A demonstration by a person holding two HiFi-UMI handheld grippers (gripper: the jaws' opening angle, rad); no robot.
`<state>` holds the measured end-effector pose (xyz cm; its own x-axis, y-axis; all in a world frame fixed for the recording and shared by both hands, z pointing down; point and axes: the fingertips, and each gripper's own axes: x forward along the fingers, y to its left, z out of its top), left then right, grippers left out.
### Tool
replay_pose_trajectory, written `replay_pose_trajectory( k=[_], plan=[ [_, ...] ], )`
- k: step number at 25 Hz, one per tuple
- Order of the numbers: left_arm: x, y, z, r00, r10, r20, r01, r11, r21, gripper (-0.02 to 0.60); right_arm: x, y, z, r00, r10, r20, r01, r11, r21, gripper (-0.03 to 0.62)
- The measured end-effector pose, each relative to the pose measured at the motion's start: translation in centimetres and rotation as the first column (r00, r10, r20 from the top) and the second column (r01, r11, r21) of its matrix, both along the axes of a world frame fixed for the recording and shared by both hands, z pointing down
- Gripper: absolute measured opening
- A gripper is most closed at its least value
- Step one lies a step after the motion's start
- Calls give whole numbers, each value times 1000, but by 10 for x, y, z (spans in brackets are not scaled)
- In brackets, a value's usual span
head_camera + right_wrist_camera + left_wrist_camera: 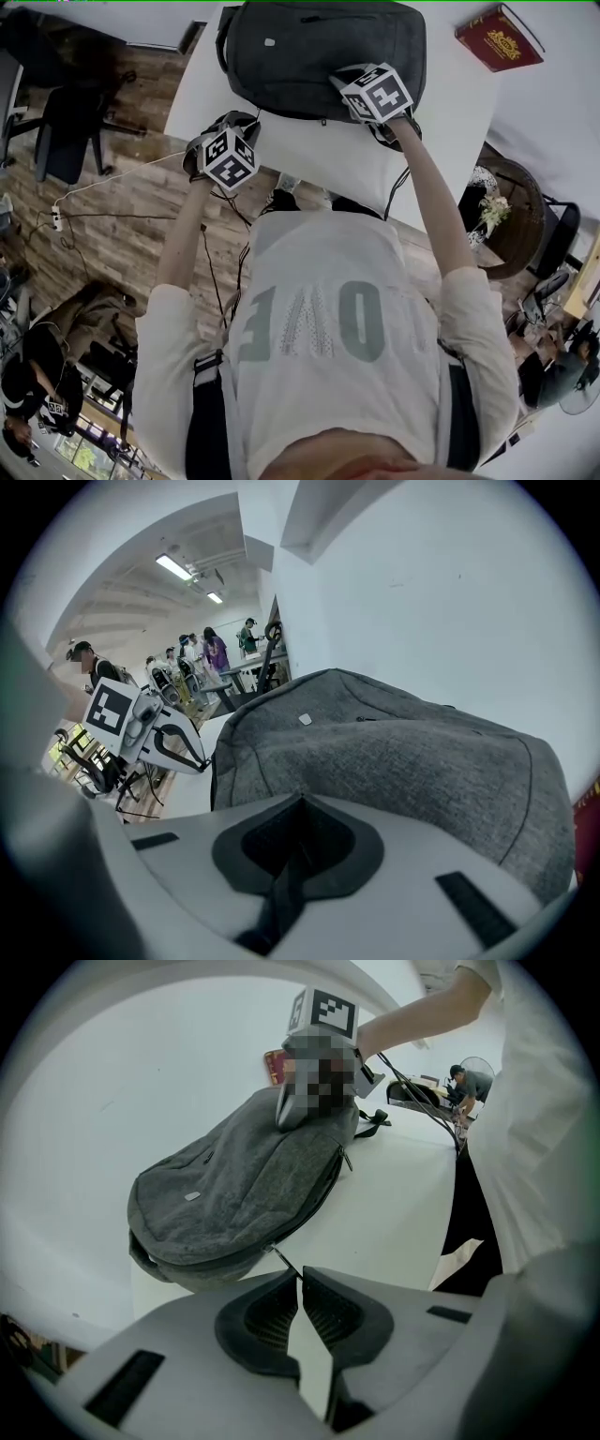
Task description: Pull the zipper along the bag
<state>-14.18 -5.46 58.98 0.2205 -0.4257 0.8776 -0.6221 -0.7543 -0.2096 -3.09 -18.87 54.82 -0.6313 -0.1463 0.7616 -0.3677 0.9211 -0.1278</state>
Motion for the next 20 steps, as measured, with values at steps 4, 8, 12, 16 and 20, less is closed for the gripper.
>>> replay_pose_trajectory(
  k=[4, 8, 12, 16, 20],
  plan=[
    [22, 3, 6, 999, 25, -26, -25, 1000, -16, 29, -1, 1, 0, 1000, -2, -1, 2, 1000, 6, 25],
    [37, 3, 8, 998, 12, -56, -14, 1000, -28, 29, -1, 1, 1, 1000, -4, 3, 4, 1000, 0, 25],
    [47, 2, 7, 998, 22, -60, -24, 999, -43, 29, 1, 0, 1, 1000, -4, 8, 4, 1000, -1, 25],
    [55, 1, 8, 997, 25, -79, -30, 998, -52, 29, 0, 1, 0, 1000, -4, 11, 4, 1000, 0, 25],
    [135, 19, 1, 949, 263, -176, -273, 961, -37, 21, 0, 0, 0, 1000, 1, 11, -1, 1000, 2, 25]
  ],
)
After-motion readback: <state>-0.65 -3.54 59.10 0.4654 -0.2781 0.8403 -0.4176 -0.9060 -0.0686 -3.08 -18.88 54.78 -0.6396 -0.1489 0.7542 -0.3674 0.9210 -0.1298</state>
